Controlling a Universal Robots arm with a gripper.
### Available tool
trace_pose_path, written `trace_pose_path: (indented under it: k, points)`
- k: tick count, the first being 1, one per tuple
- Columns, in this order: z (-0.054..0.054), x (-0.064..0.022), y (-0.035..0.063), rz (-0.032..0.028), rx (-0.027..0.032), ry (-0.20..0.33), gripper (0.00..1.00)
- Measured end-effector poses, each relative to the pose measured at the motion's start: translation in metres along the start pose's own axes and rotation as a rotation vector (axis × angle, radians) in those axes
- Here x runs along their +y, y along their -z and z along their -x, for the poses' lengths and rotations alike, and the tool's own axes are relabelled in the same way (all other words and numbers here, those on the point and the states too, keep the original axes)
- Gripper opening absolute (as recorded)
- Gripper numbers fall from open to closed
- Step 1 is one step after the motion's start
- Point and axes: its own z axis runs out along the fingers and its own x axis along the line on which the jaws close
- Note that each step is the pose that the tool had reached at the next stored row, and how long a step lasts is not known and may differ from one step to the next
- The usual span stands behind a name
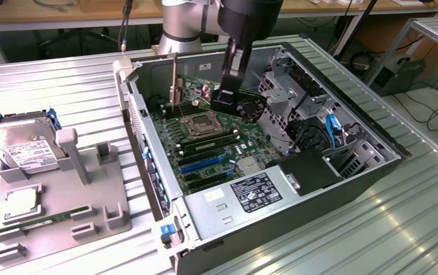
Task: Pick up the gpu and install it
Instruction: 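Insert the gpu into the slot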
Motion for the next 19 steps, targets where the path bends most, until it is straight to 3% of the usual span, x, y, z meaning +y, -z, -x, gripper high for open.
trace_pose_path:
  k: [19]
  points:
    - [0.0,-0.0001,-0.0002,0.0022,0.0013,0.083,0.26]
